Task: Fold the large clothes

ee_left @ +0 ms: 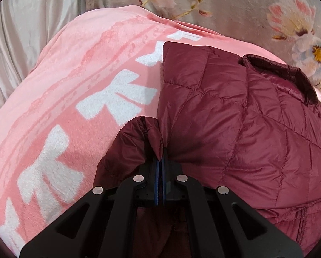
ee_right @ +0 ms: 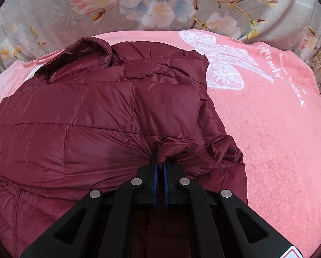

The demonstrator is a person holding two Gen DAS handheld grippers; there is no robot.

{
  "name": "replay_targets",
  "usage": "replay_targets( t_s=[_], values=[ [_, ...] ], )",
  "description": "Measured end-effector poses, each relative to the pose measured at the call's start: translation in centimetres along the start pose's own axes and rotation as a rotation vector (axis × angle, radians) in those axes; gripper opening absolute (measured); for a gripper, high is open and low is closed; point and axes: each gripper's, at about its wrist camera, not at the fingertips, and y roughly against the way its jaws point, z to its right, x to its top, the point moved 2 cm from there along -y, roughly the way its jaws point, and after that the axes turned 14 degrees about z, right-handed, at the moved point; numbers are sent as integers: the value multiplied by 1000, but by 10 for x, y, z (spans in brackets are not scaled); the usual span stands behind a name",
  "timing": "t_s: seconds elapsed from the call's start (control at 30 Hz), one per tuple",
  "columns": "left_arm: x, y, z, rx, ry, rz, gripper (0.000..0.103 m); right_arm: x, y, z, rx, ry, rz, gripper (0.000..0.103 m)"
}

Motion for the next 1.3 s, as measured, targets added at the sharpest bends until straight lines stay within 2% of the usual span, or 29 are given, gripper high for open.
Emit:
replay_targets(
  t_s=[0.17,0.2,0.23,0.27,0.3,0.4,0.47,0.5,0.53,0.57,0.63,0.73,0.87,1.07,1.3],
  values=[
    [-1,0,8,22,-59,-3,2,2,6,8,19,-45,-1,11],
    [-1,3,6,14,-60,-3,3,2,15,14,13,-70,-3,19],
    [-1,8,4,3,-58,-2,6,1,22,18,5,-85,1,31],
    [-1,13,2,-6,-61,-1,8,1,33,23,-1,-102,9,35],
    [0,22,-1,-11,-69,7,12,1,47,28,-16,-108,39,37],
    [17,61,-2,-33,-102,89,14,18,86,22,-67,-25,164,39],
    [36,81,11,-67,-104,133,19,32,98,2,-30,25,202,39],
    [47,90,21,-87,-106,155,25,39,101,-12,0,47,210,39],
    [55,97,34,-101,-109,174,36,44,99,-31,49,66,206,34],
    [60,98,43,-109,-112,179,40,47,93,-49,104,74,182,32],
    [64,85,71,-135,-119,144,42,46,76,-76,178,67,133,22],
    [50,51,95,-127,-127,59,42,37,47,-102,228,65,54,17],
    [21,20,100,-85,-153,9,41,12,22,-115,242,84,-19,16],
    [-3,14,93,-83,-156,21,42,-5,21,-119,238,108,-18,15],
    [-9,13,98,-55,-188,33,42,-10,20,-127,202,156,1,15]
  ],
)
